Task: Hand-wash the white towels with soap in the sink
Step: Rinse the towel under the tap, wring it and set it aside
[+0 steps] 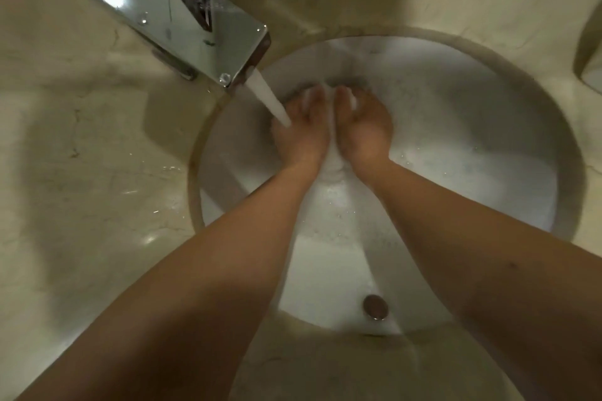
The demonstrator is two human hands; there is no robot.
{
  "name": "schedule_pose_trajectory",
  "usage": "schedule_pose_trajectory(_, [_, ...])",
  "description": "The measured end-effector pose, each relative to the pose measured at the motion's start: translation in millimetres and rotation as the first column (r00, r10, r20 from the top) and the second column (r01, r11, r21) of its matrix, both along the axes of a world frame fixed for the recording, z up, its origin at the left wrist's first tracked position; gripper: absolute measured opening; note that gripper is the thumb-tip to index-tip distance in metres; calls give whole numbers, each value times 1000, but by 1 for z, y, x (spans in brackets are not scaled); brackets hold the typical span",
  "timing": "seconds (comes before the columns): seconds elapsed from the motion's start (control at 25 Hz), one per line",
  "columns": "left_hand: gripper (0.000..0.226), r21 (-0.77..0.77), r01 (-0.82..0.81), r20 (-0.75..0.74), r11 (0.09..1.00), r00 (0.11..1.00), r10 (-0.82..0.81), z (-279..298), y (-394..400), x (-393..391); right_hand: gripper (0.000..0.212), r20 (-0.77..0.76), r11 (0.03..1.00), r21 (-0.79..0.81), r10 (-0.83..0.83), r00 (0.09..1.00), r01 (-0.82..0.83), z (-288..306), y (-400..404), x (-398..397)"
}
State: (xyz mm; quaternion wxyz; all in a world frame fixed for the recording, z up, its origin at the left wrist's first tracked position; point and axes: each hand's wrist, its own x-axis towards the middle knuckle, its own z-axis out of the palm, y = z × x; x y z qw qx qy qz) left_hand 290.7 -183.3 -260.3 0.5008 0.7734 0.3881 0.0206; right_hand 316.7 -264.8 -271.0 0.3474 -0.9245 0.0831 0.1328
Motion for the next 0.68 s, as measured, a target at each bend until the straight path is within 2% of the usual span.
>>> schedule_pose_trajectory(0.08, [21, -72, -36, -37, 997, 999, 33, 8, 4, -1, 55, 36, 989, 142, -46, 998, 40, 4, 1, -11])
schedule_pose_trajectory(0.16, [28, -146, -157, -55, 977, 987, 150, 18, 3, -8, 60, 27, 971, 236, -40, 999, 32, 11, -1, -22])
schedule_pose_trajectory(0.24, [30, -160, -203, -37, 966, 979, 200, 26, 6, -18, 59, 63, 978, 208, -17, 998, 4, 21, 0, -31])
schedule_pose_trajectory(0.32, [26, -111, -155, 53, 982, 985, 162, 32, 12, -26, 54, 118, 996, 83, -34, 992, 24, 36, 7, -38])
schedule_pose_trajectory(0.36, [31, -96, -164, 102, 982, 980, 173, 29, 16, -27, 54, 86, 995, 91, -56, 995, 48, 47, 15, -41])
schedule_pose_trajectory(0.44, [43, -77, -214, 156, 974, 962, 224, 38, 23, -29, 59, -87, 943, 318, -73, 994, 97, 64, 31, -46])
schedule_pose_trajectory(0.52, [41, -23, -163, 125, 986, 978, 165, 50, 29, -32, 66, -199, 848, 513, -31, 980, 131, 72, 45, -48])
schedule_pose_trajectory(0.56, [37, -27, -169, 104, 985, 980, 171, 53, 34, -35, 66, -187, 832, 545, -3, 982, 106, 73, 49, -47])
schedule_pose_trajectory(0.64, [28, -174, -195, 137, 965, 966, 220, 59, 38, -40, 59, -141, 842, 536, 21, 990, 58, 68, 50, -45])
schedule_pose_trajectory(0.68, [30, -198, -186, 159, 962, 963, 218, 52, 41, -42, 54, -123, 845, 531, 8, 992, 59, 64, 48, -43])
